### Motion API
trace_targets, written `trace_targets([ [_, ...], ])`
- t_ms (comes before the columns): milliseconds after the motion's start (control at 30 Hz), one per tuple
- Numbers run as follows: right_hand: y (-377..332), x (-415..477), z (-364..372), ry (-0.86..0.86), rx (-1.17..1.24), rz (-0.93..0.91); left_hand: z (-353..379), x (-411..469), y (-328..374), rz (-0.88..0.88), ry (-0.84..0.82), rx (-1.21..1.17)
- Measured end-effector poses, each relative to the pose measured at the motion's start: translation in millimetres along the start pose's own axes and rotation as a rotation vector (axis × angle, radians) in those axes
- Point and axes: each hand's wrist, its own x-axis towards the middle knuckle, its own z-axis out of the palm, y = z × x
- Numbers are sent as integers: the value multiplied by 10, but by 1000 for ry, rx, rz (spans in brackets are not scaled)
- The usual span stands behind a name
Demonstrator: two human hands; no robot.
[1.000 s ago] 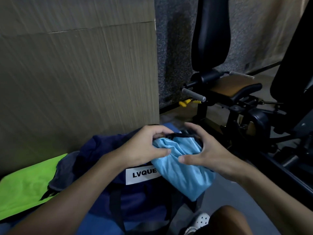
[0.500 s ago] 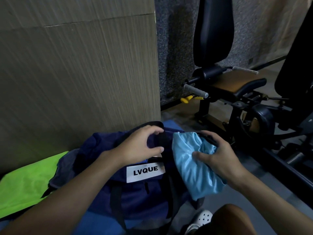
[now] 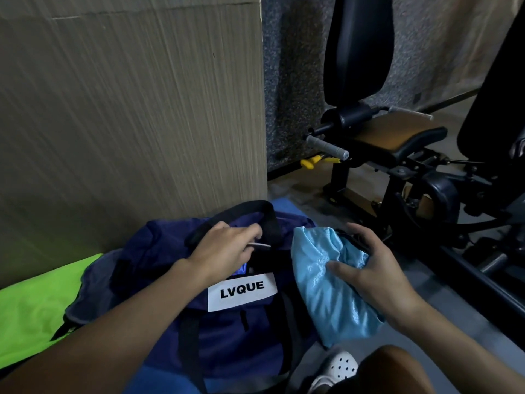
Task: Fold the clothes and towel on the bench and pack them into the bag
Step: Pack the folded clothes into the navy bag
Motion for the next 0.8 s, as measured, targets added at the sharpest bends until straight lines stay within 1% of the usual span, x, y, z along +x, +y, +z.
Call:
trace_targets([
  [67,-7,-7,54,0,-1,3,-40,48,-23,-7,42,-51],
  [333,-17,-63,466,-21,25,-3,-267,243,-104,-3,-16,-78],
  [500,-49,7,758,-50,52,-77,-435,254,-79,-21,-37,-158],
  [700,-79,258,1134,-65,71,-49,-615,303,-74,-15,-34,-184],
  [800,-38,482,1302,-28,70,-49,-651,312,-99,-7,-24,-182],
])
